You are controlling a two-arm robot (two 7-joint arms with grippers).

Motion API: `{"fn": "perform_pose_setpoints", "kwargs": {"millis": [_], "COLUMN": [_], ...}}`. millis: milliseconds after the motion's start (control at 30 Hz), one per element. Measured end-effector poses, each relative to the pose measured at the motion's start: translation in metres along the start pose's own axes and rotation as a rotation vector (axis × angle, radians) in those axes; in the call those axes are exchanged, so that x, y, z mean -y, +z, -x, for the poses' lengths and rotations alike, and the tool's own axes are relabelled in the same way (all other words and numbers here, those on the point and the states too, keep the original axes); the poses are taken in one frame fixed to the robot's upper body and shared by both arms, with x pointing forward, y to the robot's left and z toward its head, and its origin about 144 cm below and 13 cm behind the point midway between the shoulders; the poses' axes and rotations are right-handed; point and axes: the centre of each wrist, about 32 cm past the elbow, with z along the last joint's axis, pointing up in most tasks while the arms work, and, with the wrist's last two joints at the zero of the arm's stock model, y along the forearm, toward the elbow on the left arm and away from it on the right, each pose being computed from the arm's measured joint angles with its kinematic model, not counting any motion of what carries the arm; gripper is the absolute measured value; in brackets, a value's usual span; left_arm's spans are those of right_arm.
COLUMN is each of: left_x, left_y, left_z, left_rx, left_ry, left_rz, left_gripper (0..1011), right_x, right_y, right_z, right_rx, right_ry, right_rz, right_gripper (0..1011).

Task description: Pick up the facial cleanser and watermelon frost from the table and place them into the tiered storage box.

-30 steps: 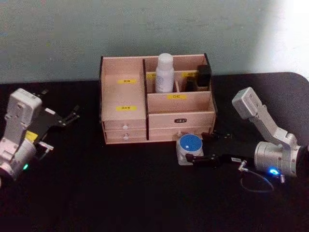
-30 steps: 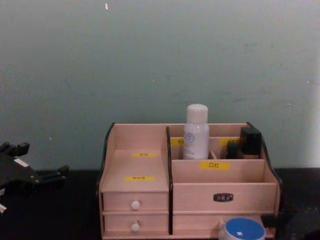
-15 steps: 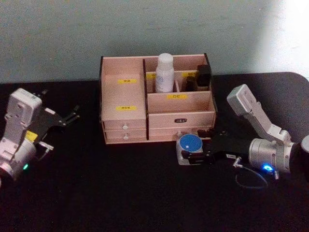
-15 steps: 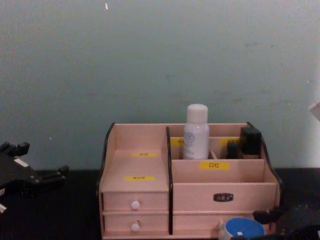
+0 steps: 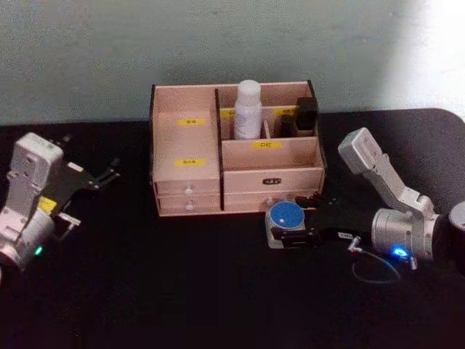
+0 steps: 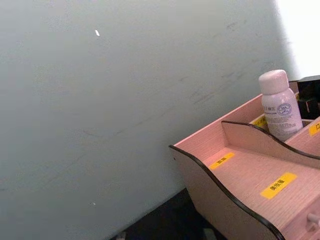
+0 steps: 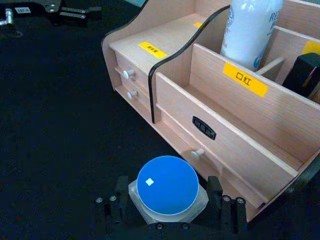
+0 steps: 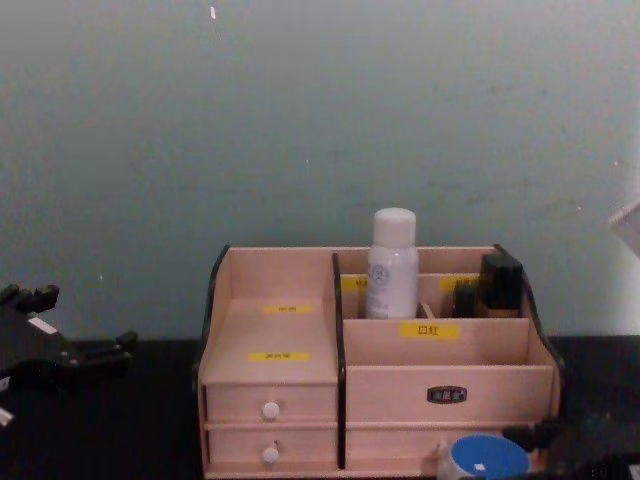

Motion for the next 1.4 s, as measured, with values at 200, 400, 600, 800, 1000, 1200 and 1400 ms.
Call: {"fn": "perform_pose_setpoints", "kwargs": {"millis": [200, 400, 600, 800, 1000, 1200, 1400], "left_x": [0.0000, 0.0000, 0.0000, 0.0000, 0.0000, 0.0000, 0.0000], "left_y": [0.0000, 0.0000, 0.0000, 0.0000, 0.0000, 0.0000, 0.0000], "left_z": [0.0000, 0.0000, 0.0000, 0.0000, 0.0000, 0.0000, 0.0000], "left_rx": [0.000, 0.000, 0.000, 0.000, 0.000, 0.000, 0.000], "left_ry": [0.000, 0.000, 0.000, 0.000, 0.000, 0.000, 0.000], "left_rz": [0.000, 0.000, 0.000, 0.000, 0.000, 0.000, 0.000], "left_gripper": [1001, 1001, 1001, 1001, 1001, 1001, 1001], "right_x": [-0.0010, -0.0014, -0.0013, -0.0010, -0.0008, -0.0008, -0.0008], "right_y": [-0.0007, -0.0007, -0.0008, -0.0007, -0.0007, -0.0007, -0.0006], "right_z": [0.0002, 0.0005, 0.0006, 0.0004, 0.0003, 0.0002, 0.0002], "right_rx": [-0.003, -0.003, -0.003, -0.003, -0.003, -0.003, -0.004], "right_ry": [0.001, -0.001, -0.001, -0.001, -0.002, -0.002, -0.001], "right_rz": [0.004, 0.005, 0.005, 0.005, 0.005, 0.004, 0.004], "right_gripper": [1000, 1000, 1000, 1000, 997, 885, 730]}}
